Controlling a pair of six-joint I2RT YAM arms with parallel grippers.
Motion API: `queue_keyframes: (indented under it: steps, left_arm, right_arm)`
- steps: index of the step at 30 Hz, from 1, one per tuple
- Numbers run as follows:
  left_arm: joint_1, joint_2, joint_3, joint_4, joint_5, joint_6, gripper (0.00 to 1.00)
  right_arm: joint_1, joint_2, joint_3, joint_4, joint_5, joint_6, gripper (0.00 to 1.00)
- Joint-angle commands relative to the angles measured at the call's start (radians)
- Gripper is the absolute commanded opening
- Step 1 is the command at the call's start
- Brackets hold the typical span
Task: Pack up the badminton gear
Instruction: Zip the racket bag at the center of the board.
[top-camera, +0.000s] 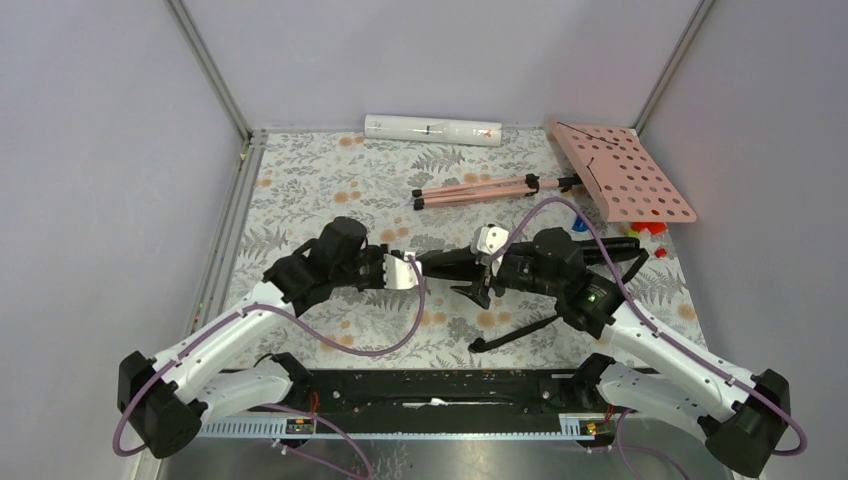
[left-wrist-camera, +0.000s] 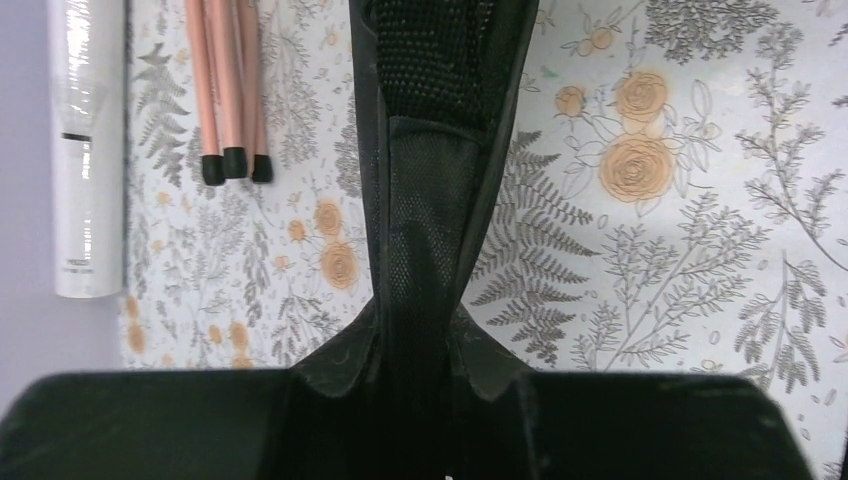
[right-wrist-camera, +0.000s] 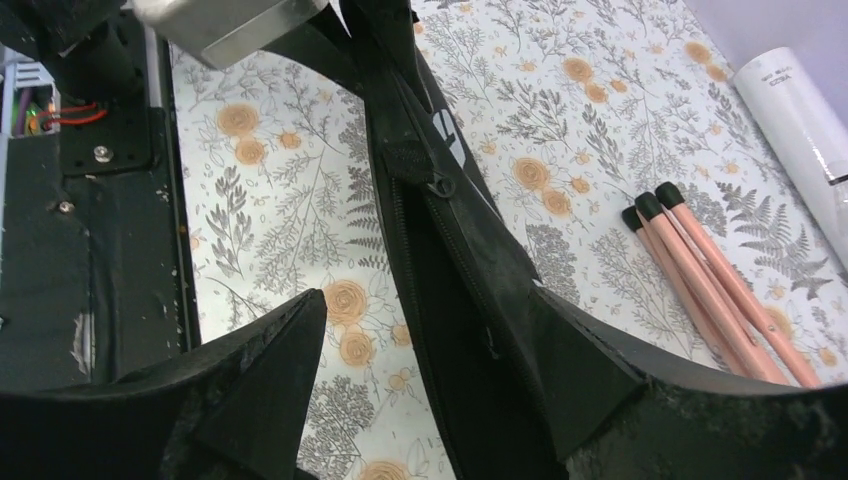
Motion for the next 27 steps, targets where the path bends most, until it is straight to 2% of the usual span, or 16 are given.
queue_keyframes:
  steps: [1,5,11,14,19,22,27]
  left_arm:
    - [-0.013,-0.043,0.011,0.198,-0.066,0.019,0.0]
    - [-0.035,-0.033,0.023,0.157,-0.064,0.036,0.0]
    - [-0.044,-0.002,0.071,0.068,-0.037,0.041,0.0]
    - [-0.047,0.008,0.077,0.052,-0.034,0.043,0.0]
    - [-0.05,0.02,0.08,0.032,-0.028,0.049,0.0]
    - [-0.052,0.029,0.084,0.019,-0.028,0.054,0.0]
    - [-0.054,0.039,0.087,0.018,-0.04,0.053,0.0]
  right_arm:
    - [-0.002,0.042,0.027,0.092,-0.019,0.112,0.8]
    - [-0.002,0.124,0.064,0.134,-0.093,0.102,0.72]
    - [-0.001,0.225,0.112,0.164,-0.119,0.022,0.6]
    - [-0.002,0.256,0.134,0.157,-0.137,-0.018,0.58]
    - [-0.001,0.288,0.155,0.168,-0.177,-0.07,0.48]
    - [-0.001,0.303,0.17,0.164,-0.206,-0.088,0.46]
    - [-0.001,0.334,0.213,0.1,-0.25,-0.108,0.3]
